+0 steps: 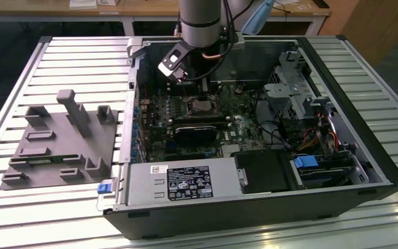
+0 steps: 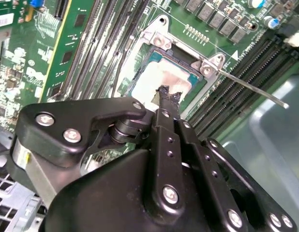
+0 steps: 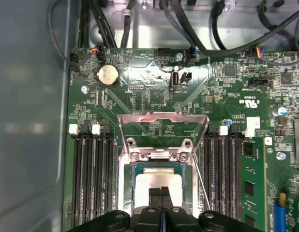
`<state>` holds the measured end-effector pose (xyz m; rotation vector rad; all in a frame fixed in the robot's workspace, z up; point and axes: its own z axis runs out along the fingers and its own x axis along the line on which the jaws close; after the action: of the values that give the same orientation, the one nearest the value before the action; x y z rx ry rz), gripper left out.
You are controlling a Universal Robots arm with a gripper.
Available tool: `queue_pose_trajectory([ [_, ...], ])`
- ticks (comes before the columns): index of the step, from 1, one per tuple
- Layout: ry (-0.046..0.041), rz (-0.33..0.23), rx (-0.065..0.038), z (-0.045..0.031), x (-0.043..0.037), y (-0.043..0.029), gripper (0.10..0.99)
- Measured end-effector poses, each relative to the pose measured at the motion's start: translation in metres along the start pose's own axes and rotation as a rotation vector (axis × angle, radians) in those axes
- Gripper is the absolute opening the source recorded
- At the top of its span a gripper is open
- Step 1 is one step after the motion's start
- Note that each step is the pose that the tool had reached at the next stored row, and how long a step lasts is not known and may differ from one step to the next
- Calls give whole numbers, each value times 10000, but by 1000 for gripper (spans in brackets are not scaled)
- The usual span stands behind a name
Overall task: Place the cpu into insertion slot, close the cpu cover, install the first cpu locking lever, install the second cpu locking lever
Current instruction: 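Place the cpu into insertion slot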
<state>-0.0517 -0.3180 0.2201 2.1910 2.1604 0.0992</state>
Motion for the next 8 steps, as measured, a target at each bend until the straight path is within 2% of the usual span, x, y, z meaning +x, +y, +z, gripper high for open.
queue_pose_trajectory([
  [8, 0, 0, 0, -225, 0, 20, 102],
])
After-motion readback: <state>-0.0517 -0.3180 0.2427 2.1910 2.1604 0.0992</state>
